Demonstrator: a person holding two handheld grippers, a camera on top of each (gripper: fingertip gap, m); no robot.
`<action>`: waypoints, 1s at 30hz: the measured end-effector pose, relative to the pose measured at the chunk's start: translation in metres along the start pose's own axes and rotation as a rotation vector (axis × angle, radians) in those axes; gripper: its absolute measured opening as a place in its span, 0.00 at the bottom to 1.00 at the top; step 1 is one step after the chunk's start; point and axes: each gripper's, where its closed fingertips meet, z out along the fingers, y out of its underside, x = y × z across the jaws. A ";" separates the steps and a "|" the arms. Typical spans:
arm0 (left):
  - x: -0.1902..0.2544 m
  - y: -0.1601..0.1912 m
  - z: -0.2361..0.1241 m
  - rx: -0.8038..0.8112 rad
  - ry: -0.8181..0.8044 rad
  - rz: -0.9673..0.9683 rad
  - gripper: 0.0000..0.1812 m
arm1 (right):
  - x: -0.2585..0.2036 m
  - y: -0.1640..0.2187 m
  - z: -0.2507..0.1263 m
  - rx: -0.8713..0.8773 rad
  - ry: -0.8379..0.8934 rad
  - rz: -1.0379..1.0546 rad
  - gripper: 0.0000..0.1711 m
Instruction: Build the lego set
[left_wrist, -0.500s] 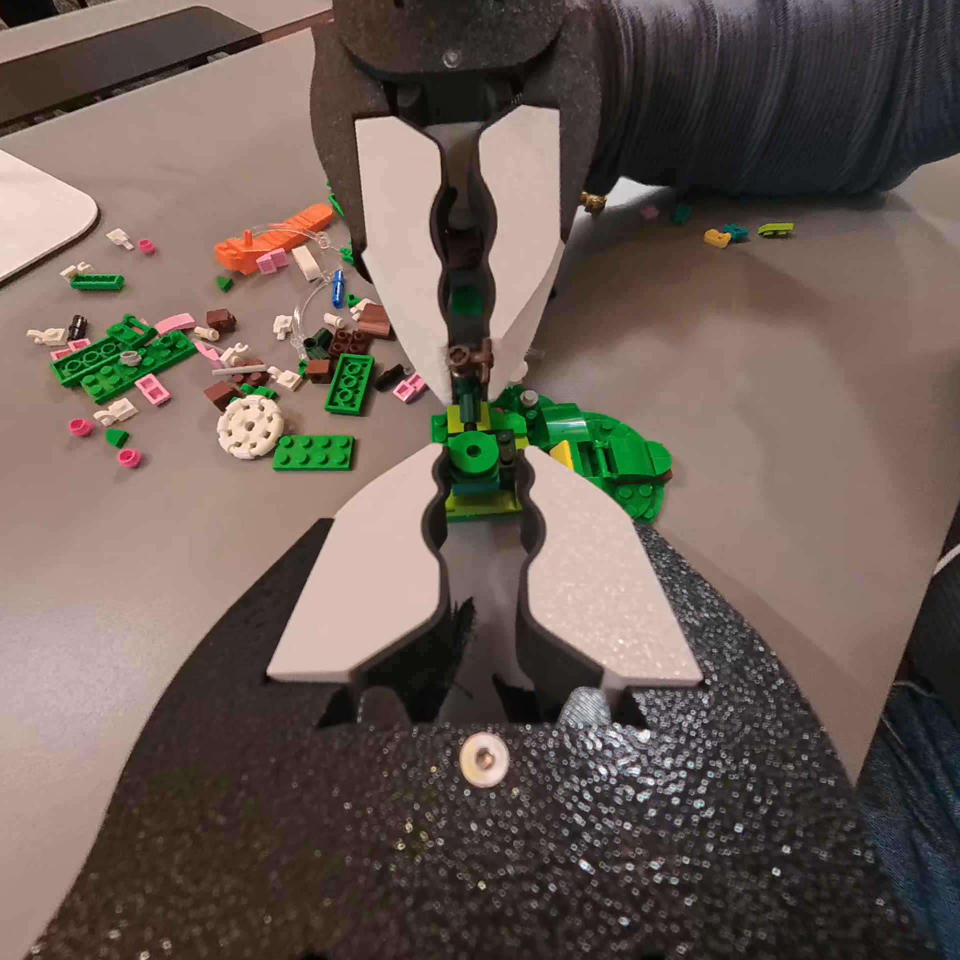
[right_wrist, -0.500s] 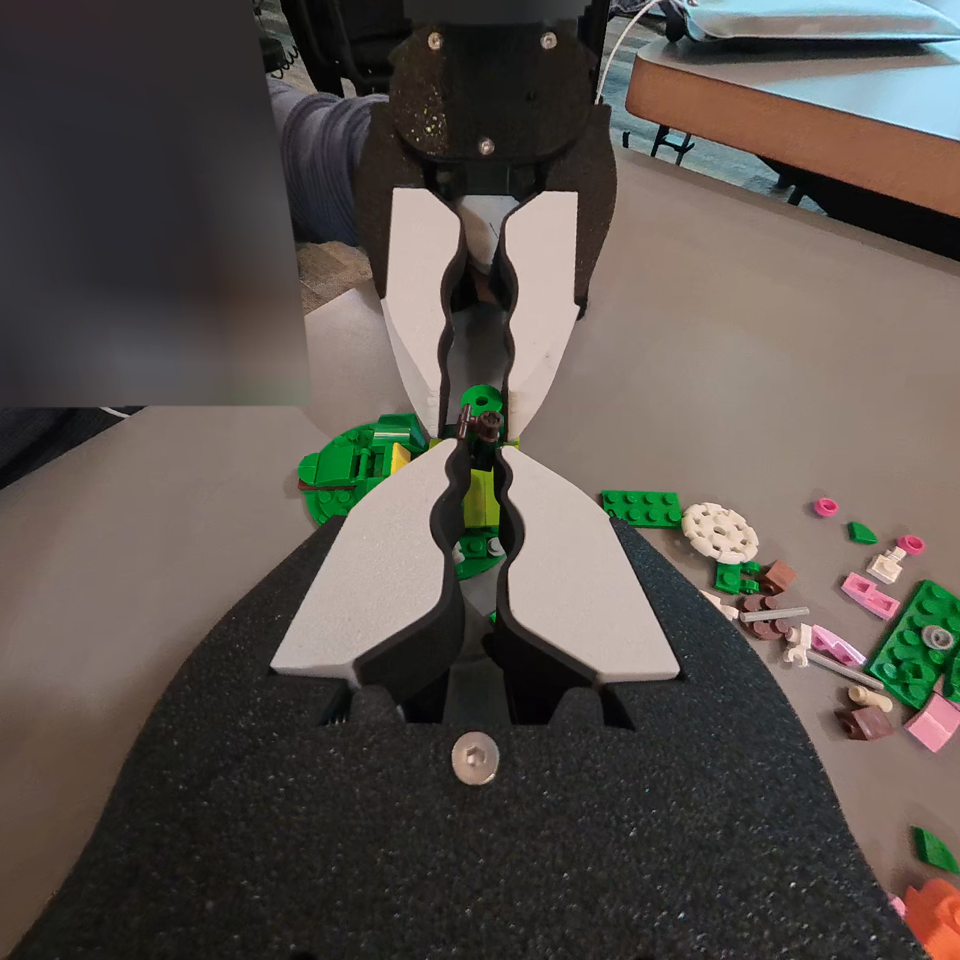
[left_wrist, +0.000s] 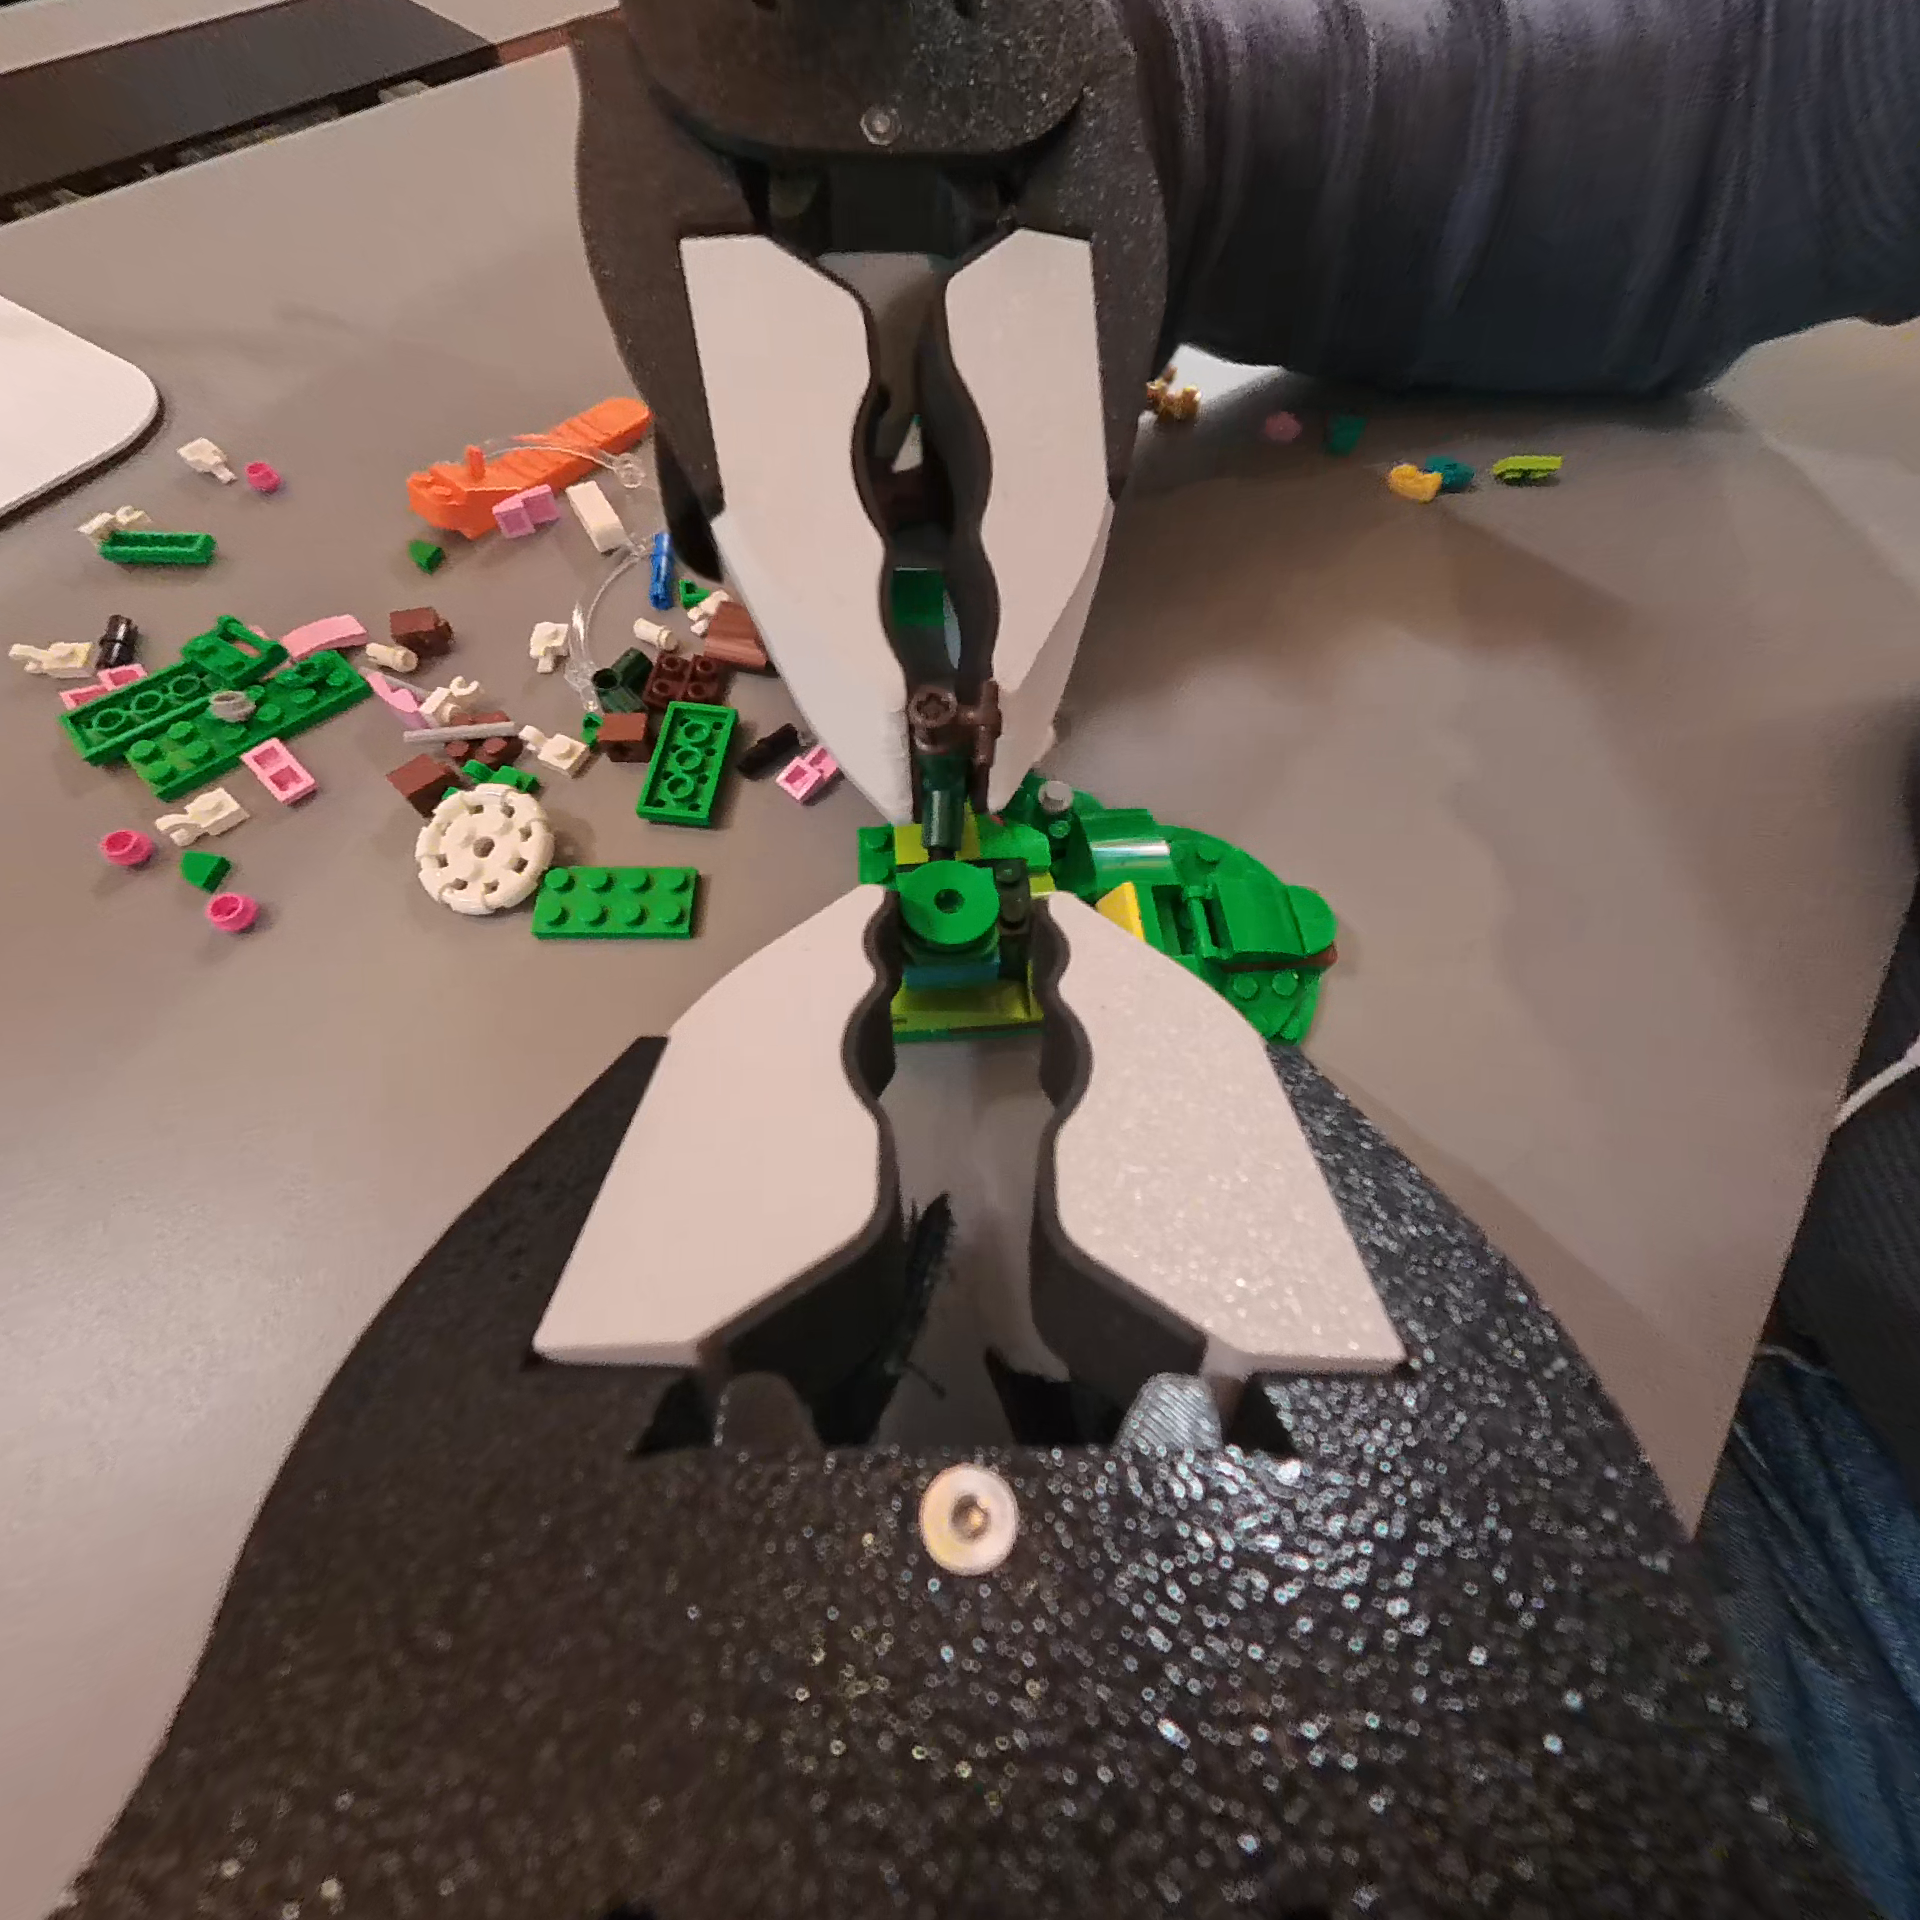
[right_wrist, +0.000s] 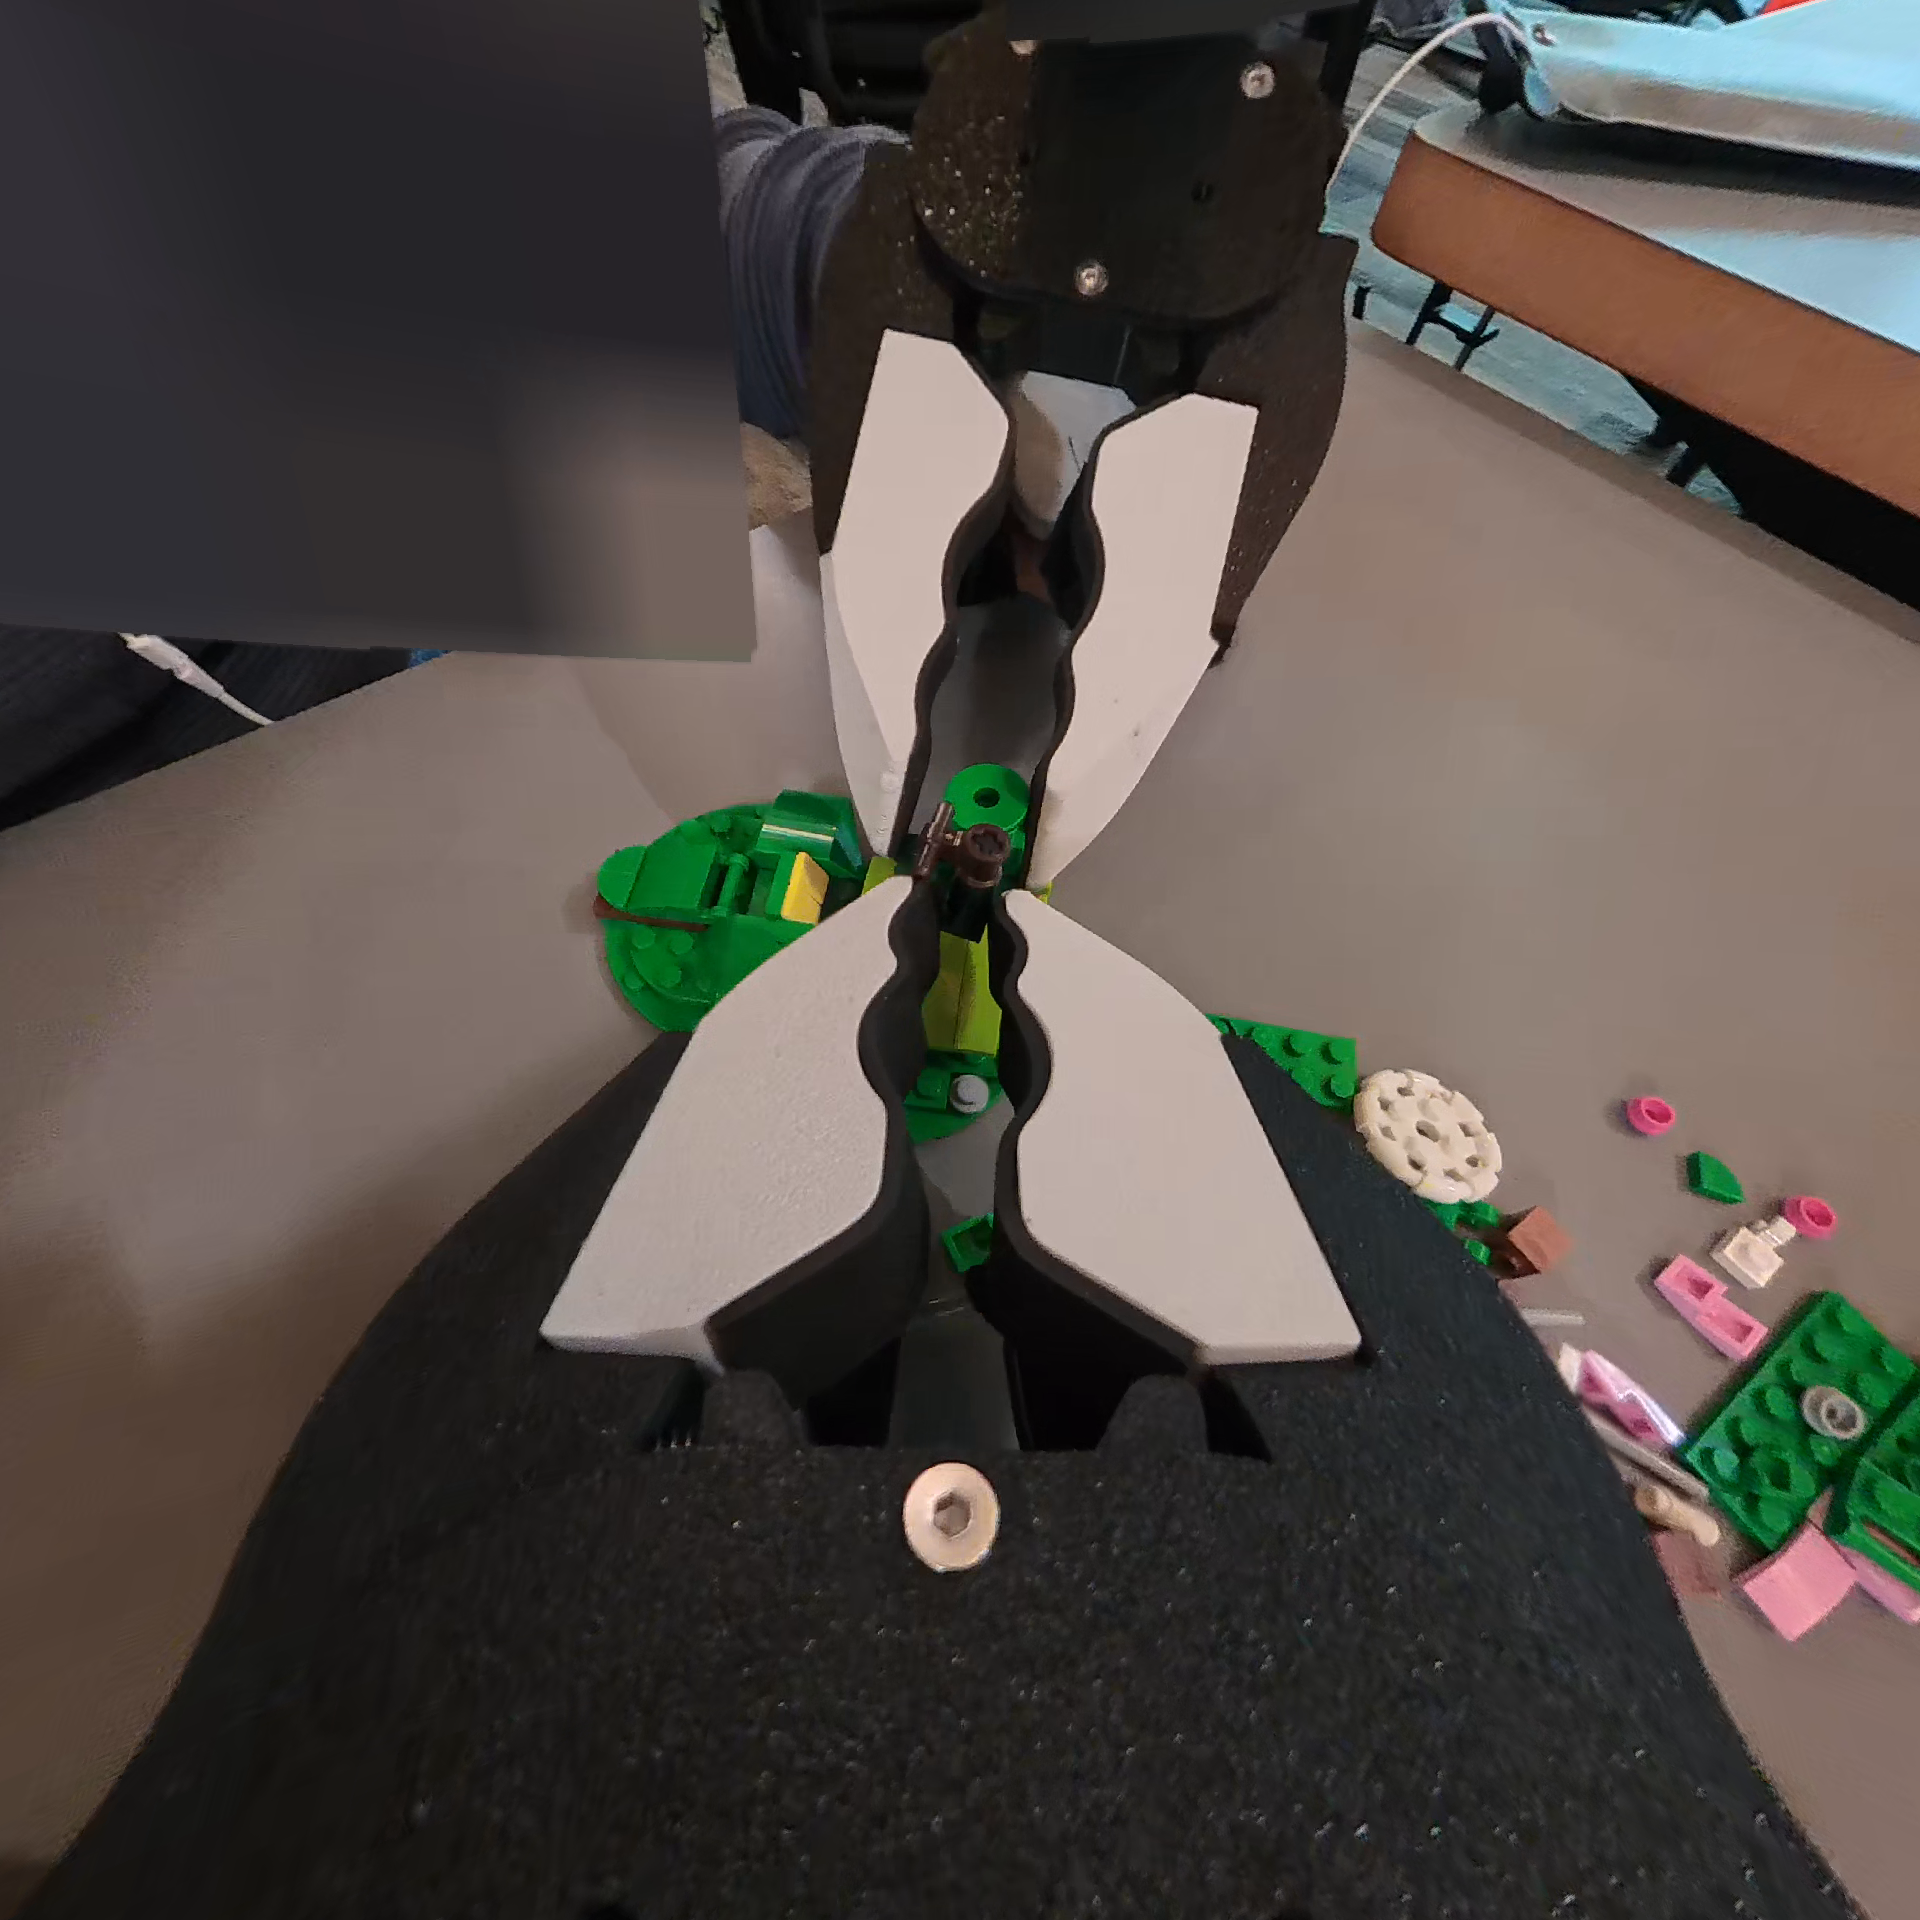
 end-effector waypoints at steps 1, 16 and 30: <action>0.000 0.000 0.000 0.000 0.005 -0.002 0.13 | 0.000 0.000 0.000 0.001 -0.012 0.000 0.05; 0.000 0.001 0.000 -0.004 0.003 0.002 0.13 | 0.001 0.001 0.001 -0.007 -0.001 -0.038 0.05; 0.000 0.000 0.000 -0.002 0.005 -0.003 0.13 | -0.003 0.004 0.001 -0.034 -0.024 -0.027 0.06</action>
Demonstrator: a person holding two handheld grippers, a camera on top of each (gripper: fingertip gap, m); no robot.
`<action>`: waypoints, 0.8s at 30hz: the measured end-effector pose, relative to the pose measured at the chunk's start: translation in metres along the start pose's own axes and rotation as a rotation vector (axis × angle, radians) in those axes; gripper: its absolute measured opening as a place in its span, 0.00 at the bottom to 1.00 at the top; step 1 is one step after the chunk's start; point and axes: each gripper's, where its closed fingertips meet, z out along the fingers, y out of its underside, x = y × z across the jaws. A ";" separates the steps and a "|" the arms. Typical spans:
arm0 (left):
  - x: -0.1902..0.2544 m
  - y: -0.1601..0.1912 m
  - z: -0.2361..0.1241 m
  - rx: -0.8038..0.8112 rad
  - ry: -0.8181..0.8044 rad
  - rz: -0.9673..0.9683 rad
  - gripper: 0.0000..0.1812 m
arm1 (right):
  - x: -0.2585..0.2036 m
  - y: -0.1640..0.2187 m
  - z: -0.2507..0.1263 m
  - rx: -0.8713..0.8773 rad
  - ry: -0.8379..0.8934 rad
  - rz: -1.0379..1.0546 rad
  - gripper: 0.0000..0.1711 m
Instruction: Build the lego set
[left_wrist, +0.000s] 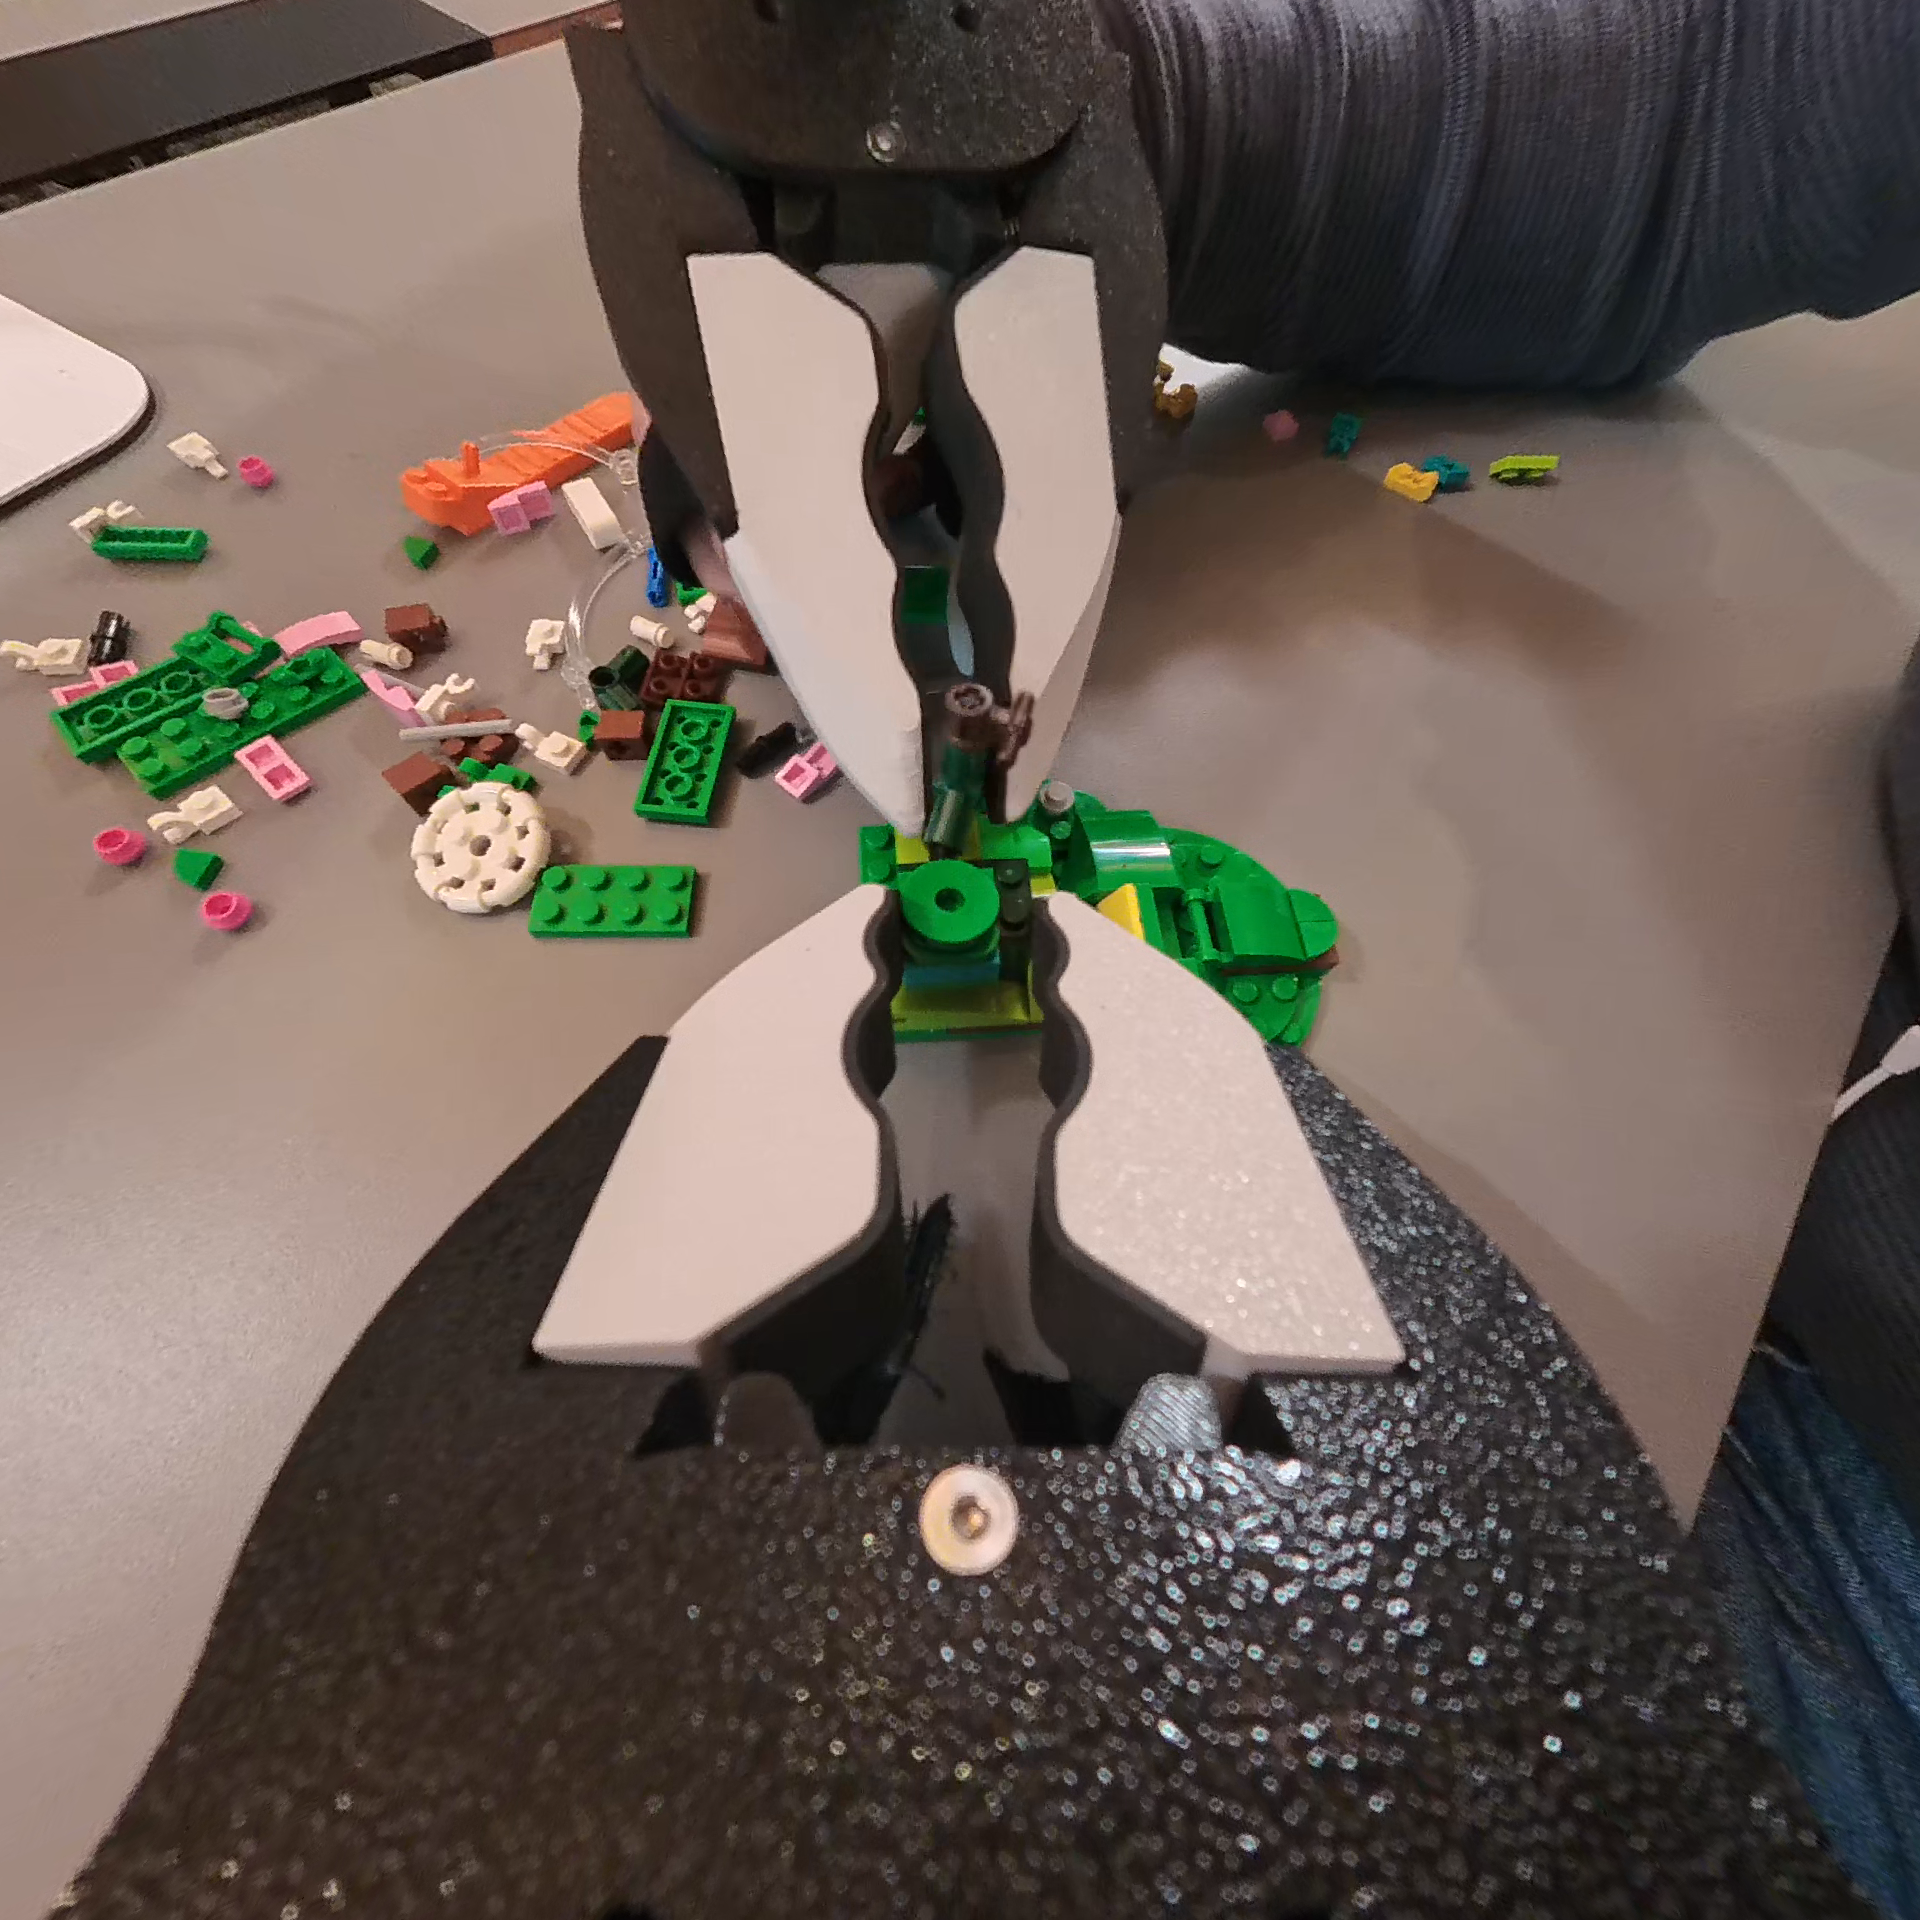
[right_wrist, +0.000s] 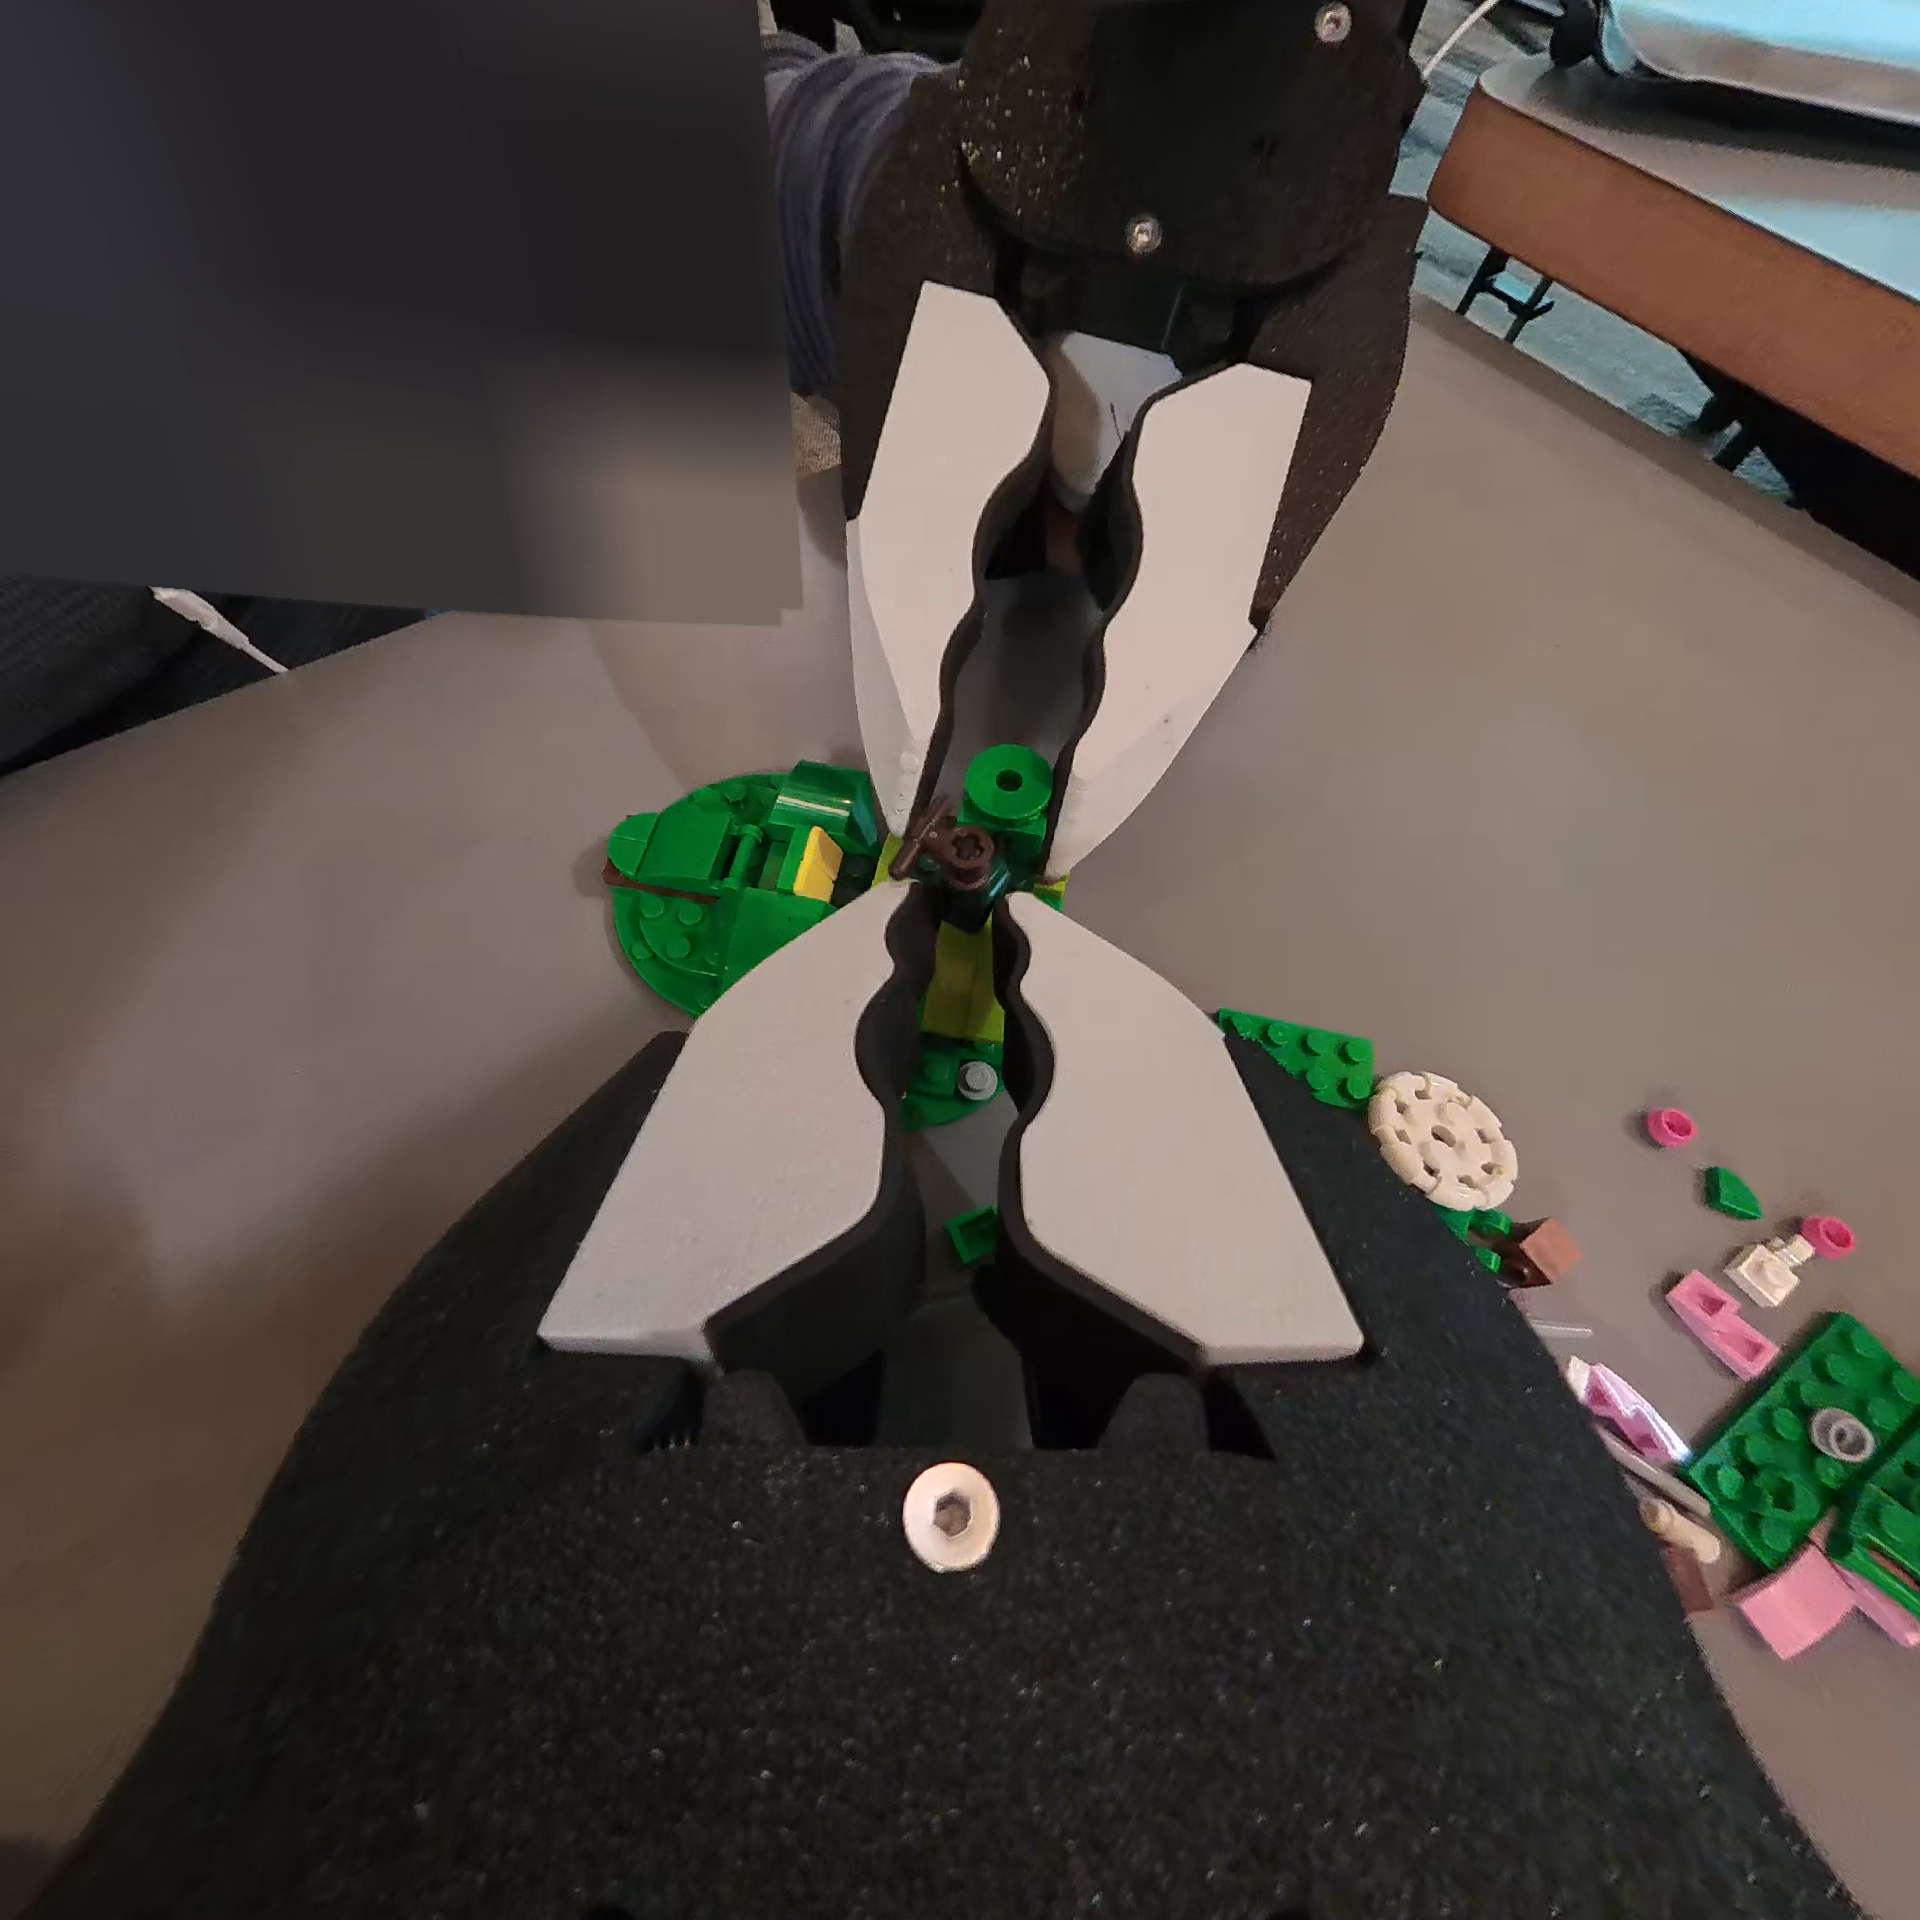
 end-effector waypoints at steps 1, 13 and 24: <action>0.000 0.000 0.000 0.000 0.000 -0.001 0.13 | 0.000 0.000 0.000 -0.001 -0.001 0.006 0.06; 0.000 0.000 0.000 -0.002 0.018 -0.016 0.13 | 0.000 0.004 0.001 -0.024 -0.076 -0.026 0.05; 0.001 0.000 0.000 -0.004 0.016 -0.012 0.13 | -0.001 0.004 0.002 -0.029 -0.215 -0.031 0.05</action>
